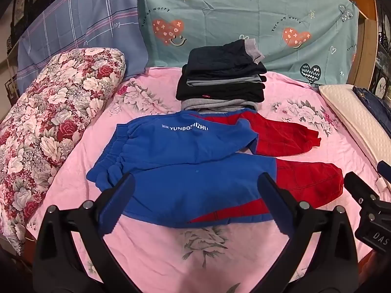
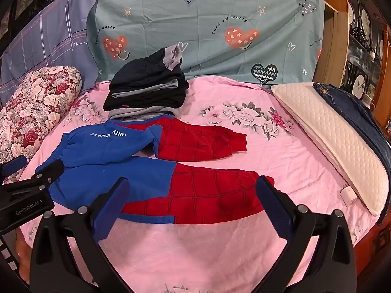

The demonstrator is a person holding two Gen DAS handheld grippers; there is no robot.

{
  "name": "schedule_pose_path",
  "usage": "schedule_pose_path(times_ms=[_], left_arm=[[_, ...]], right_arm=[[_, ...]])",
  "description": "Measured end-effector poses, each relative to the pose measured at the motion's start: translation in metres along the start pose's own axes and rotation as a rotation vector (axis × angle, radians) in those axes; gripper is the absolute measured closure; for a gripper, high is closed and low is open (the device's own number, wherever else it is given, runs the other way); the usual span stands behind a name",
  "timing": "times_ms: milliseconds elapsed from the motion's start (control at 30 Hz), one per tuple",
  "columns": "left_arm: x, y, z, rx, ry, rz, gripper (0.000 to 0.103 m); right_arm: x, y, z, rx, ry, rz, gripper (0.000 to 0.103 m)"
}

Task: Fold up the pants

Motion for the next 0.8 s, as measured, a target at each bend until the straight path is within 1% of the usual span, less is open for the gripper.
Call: schedule_pose_path(times_ms=[133,167,200,300,367,800], left_arm=[[-0.003,0.001,0.001,0.004,0.004,-0.015,0.002],[0.002,-0.002,-0.005,0.01,-0.01,0.005,0.002],[-0.003,-0.002,-0.01,0.011,-0.009,-0.004,0.002],[-0.004,-0.002,-0.011,0.011,-0.011,-0.002,0.002],[-0.001,0.002,-0.008,0.007,-0.013,0.009,0.002],[-0.001,0.002,-0.011,0.006,-0.015,0.008,0.002]], right_arm=[[0.0,0.0,0.001,0.002,0.003,-0.002,0.001],[0.0,0.0,0.001,0.002,0.003,-0.002,0.001],[0.0,0.0,0.002,0.002,0.003,-0.002,0.001],[0.001,0.0,0.004,0.001,0.005,-0.001,0.001],[0.0,0.001,-0.002,0.005,0.006,-0.004,0.001],[-0.001,0.0,-0.002,0.004,0.0,-0.008,0.001]])
Point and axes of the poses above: each gripper's, at about its wrist camera, not at the fingertips, and x roughly against the way its jaws point, z to its right, y to its underside, the point moved 8 cm from there along -x, roughly the way its jaws point, and after that the axes turned 6 degrees about z, right-handed, at the moved point
